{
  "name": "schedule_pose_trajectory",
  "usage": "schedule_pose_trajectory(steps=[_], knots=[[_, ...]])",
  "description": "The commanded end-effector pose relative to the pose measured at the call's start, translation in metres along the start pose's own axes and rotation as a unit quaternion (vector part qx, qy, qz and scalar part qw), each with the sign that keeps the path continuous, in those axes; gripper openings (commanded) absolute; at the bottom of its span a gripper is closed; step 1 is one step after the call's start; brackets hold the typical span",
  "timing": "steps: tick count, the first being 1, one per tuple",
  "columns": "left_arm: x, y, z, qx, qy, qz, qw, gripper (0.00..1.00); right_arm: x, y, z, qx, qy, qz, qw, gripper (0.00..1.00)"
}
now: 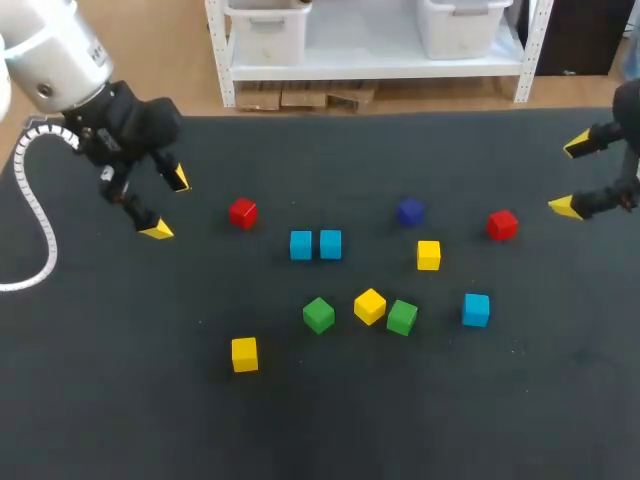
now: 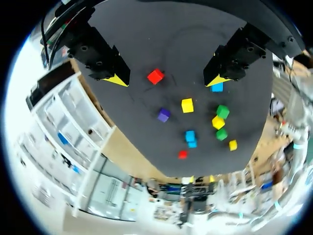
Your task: Place the blue cubes, place green cubes on the blue cubes, place the yellow cubes on the green cubes, then place the red cubes on the yellow cubes, and place purple cube on the red cubes.
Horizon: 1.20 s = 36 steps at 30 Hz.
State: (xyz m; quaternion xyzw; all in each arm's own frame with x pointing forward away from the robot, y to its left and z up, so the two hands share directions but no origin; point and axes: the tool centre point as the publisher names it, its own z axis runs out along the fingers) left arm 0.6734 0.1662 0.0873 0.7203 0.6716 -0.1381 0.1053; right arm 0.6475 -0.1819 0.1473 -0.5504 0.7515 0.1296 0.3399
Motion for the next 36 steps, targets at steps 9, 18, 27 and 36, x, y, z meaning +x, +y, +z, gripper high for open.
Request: schedule_pose_trajectory(steps=[9, 18, 27, 36], knots=[[0.001, 0.001, 0.0, 0.001, -0.001, 0.001, 1.0, 1.0, 0.0, -0.001, 0.003, -0.191, 0.011, -0.086, 0.978, 1.0], [0.001, 0.001, 0.0, 0.001, -0.001, 0.001, 1.0, 1.0, 0.004, 0.047, 0.033, -0.184, 0.028, -0.06, 0.981, 1.0], [0.001, 0.001, 0.0, 0.001, -0.001, 0.001, 1.0, 1.0, 0.008, 0.087, 0.04, -0.112, 0.048, -0.02, 0.992, 1.0], [0.001, 0.001, 0.0, 0.001, -0.001, 0.001, 1.0, 1.0, 0.019, 0.113, 0.063, -0.092, 0.069, -0.024, 0.993, 1.0]])
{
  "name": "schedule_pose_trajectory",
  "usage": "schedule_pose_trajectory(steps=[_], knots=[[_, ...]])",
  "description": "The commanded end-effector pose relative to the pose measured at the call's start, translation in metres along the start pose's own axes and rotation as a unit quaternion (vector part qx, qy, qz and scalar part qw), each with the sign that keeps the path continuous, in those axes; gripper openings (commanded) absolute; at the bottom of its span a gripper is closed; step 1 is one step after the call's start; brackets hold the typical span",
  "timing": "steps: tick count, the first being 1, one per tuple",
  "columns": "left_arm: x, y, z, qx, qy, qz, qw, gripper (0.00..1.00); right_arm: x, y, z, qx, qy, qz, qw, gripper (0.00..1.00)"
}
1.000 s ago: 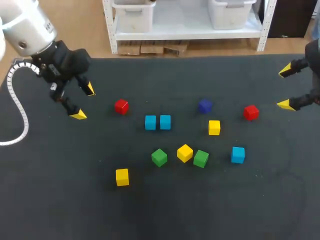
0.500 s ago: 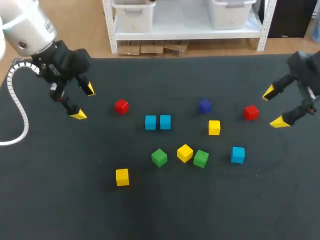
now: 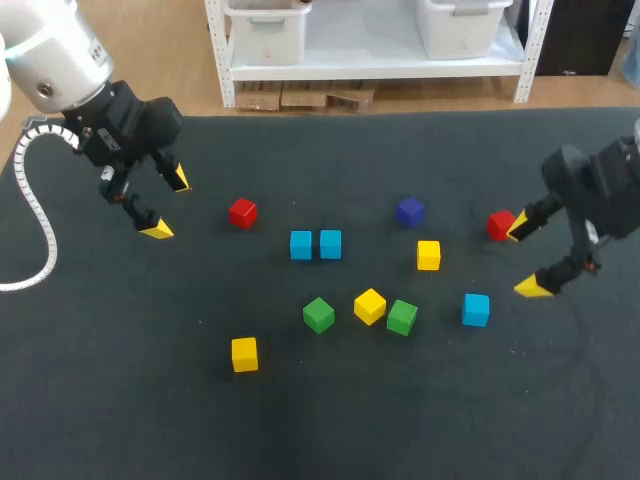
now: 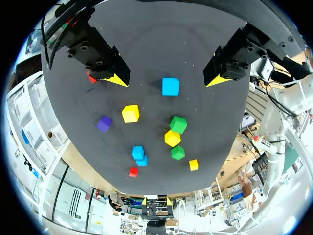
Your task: Place the blue cubes, place green cubes on the blue cubes, place the yellow cubes on the green cubes, then place the red cubes on the yellow cubes, and place purple cube on the red cubes.
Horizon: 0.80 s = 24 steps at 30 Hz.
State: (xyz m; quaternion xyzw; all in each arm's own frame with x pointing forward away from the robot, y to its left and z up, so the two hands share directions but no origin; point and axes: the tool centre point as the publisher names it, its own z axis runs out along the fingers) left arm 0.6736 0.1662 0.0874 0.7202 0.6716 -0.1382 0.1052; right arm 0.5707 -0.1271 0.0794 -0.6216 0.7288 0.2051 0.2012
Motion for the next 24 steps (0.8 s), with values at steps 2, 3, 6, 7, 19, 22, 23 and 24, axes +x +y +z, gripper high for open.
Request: schedule_pose_trajectory(steps=[2, 3, 6, 7, 19, 22, 23, 24], knots=[[0.001, 0.001, 0.0, 0.001, -0.001, 0.001, 1.0, 1.0, 0.004, 0.011, 0.022, 0.073, 0.017, 0.008, 0.997, 1.0], [0.001, 0.001, 0.0, 0.001, -0.001, 0.001, 1.0, 1.0, 0.006, 0.012, 0.023, 0.074, 0.016, 0.01, 0.997, 1.0], [0.001, 0.001, 0.0, 0.001, -0.001, 0.001, 1.0, 1.0, 0.012, 0.016, 0.031, 0.082, 0.014, 0.013, 0.996, 1.0], [0.001, 0.001, 0.0, 0.001, -0.001, 0.001, 1.0, 1.0, 0.015, 0.017, 0.036, 0.082, 0.012, 0.016, 0.996, 1.0], [0.001, 0.001, 0.0, 0.001, -0.001, 0.001, 1.0, 1.0, 0.024, 0.012, 0.078, 0.049, 0.011, 0.016, 0.999, 1.0], [0.001, 0.001, 0.0, 0.001, -0.001, 0.001, 1.0, 1.0, 0.025, 0.009, 0.082, 0.044, 0.012, 0.014, 0.999, 1.0], [0.001, 0.001, 0.0, 0.001, -0.001, 0.001, 1.0, 1.0, 0.025, 0.008, 0.082, 0.042, 0.013, 0.013, 0.999, 1.0], [0.001, 0.001, 0.0, 0.001, -0.001, 0.001, 1.0, 1.0, 0.026, 0.007, 0.083, 0.041, 0.013, 0.013, 0.999, 1.0]])
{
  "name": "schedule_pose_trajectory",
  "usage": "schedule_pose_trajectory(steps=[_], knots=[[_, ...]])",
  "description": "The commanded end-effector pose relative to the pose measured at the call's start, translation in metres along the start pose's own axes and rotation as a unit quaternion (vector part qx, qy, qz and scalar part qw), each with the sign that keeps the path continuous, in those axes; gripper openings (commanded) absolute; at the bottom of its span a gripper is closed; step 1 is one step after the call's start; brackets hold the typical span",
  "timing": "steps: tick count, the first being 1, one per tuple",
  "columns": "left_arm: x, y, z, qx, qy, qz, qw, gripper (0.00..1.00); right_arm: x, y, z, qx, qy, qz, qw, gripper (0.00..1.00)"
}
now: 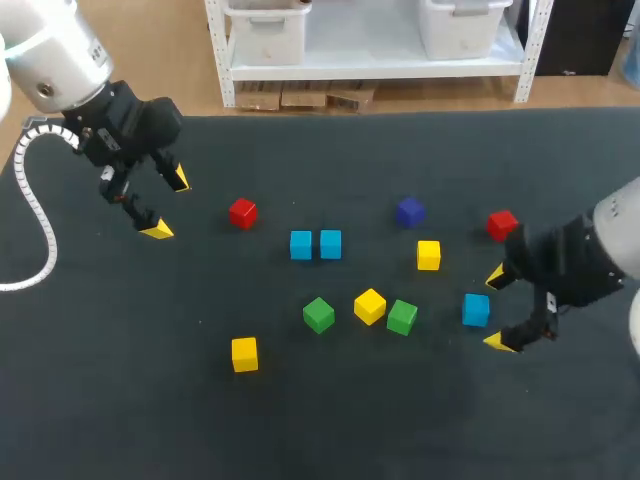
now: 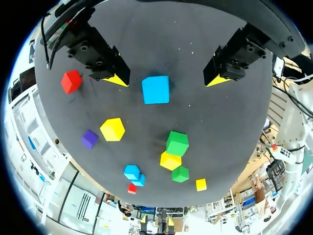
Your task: Place the blue cubes, place green cubes on the blue cubes, place the yellow cubes on the green cubes, then place the red cubes on the yellow cubes, and place purple cube on the red cubes.
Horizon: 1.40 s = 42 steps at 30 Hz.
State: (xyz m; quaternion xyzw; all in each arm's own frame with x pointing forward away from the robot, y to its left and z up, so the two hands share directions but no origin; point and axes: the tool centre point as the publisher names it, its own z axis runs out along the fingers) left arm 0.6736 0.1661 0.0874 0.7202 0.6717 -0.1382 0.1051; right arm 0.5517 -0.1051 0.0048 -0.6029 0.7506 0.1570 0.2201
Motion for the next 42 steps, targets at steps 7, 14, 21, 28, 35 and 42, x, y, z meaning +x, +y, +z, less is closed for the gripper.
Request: schedule_pose_trajectory(steps=[7, 14, 21, 28, 35, 42], knots=[[0.001, 0.001, 0.0, 0.001, -0.001, 0.001, 1.0, 1.0, 0.002, -0.015, 0.014, -0.027, -0.005, -0.003, 1.0, 1.0], [0.001, 0.001, 0.0, 0.001, -0.001, 0.001, 1.0, 1.0, 0.002, -0.018, 0.018, -0.035, -0.012, -0.009, 0.999, 1.0], [0.001, 0.001, 0.0, 0.001, -0.001, 0.001, 1.0, 1.0, -0.002, -0.02, 0.02, -0.04, -0.013, -0.013, 0.999, 0.56], [0.001, 0.001, 0.0, 0.001, -0.001, 0.001, 1.0, 1.0, -0.004, -0.021, 0.021, -0.044, -0.011, -0.016, 0.999, 0.42], [0.001, 0.001, 0.0, 0.001, -0.001, 0.001, 1.0, 1.0, -0.008, -0.02, 0.018, -0.045, -0.008, -0.02, 0.999, 0.0], [0.001, 0.001, 0.0, 0.001, -0.001, 0.001, 1.0, 1.0, -0.032, -0.027, -0.013, -0.034, -0.006, -0.033, 0.999, 0.0]])
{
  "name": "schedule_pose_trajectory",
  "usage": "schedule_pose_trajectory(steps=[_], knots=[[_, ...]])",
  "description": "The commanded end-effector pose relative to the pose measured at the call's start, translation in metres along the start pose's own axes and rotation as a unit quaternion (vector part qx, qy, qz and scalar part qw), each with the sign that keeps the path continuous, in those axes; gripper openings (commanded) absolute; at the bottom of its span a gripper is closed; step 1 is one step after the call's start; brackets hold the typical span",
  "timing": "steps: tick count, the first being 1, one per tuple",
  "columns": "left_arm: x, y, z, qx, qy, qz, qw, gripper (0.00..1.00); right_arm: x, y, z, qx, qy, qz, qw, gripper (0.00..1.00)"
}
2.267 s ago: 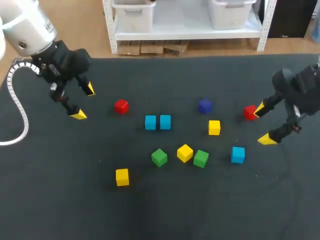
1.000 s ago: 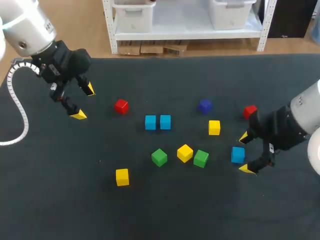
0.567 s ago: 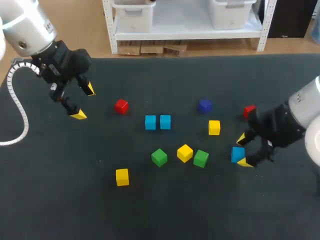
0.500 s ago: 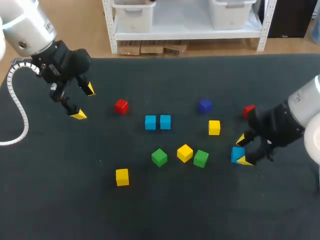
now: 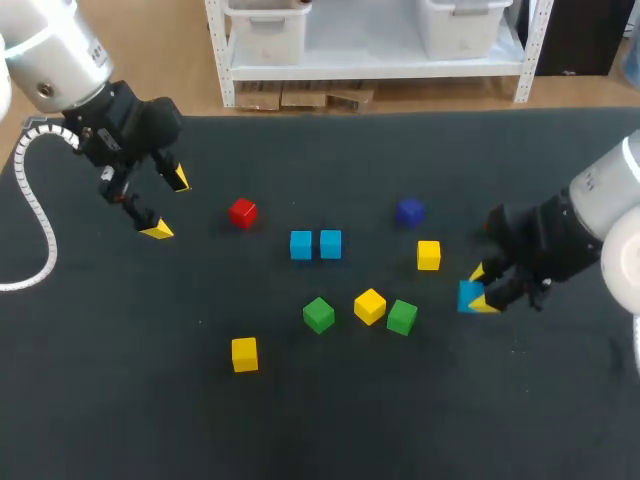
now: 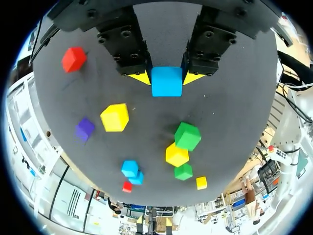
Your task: Place the blue cubes, place green cubes on the blue cubes, place the yellow cubes on the green cubes, then place the red cubes on the yellow cubes, and place purple cube on the red cubes.
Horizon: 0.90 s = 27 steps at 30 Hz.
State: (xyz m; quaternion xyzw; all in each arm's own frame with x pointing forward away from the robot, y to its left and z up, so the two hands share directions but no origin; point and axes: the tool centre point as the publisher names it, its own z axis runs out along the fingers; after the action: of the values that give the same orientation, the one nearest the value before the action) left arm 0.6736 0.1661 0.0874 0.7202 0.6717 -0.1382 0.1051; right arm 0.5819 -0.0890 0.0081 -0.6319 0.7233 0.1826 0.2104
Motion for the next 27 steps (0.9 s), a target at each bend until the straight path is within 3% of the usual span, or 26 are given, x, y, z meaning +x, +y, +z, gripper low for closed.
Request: schedule_pose_trajectory(steps=[1, 6, 11, 19, 27], knots=[[0.001, 0.001, 0.0, 0.001, -0.001, 0.001, 1.0, 1.0, -0.017, -0.003, -0.027, 0.004, 0.004, -0.004, 1.0, 0.0], [0.001, 0.001, 0.0, 0.001, -0.001, 0.001, 1.0, 1.0, -0.039, -0.025, -0.046, 0.014, 0.001, -0.014, 1.0, 0.0], [0.001, 0.001, 0.0, 0.001, -0.001, 0.001, 1.0, 1.0, -0.065, -0.049, -0.048, 0.012, 0.005, -0.033, 0.999, 0.0], [0.001, 0.001, 0.0, 0.001, -0.001, 0.001, 1.0, 1.0, -0.104, -0.069, -0.017, -0.016, 0.009, -0.068, 0.998, 0.0], [0.001, 0.001, 0.0, 0.001, -0.001, 0.001, 1.0, 1.0, -0.121, -0.077, 0.021, -0.033, 0.003, -0.083, 0.996, 0.0]])
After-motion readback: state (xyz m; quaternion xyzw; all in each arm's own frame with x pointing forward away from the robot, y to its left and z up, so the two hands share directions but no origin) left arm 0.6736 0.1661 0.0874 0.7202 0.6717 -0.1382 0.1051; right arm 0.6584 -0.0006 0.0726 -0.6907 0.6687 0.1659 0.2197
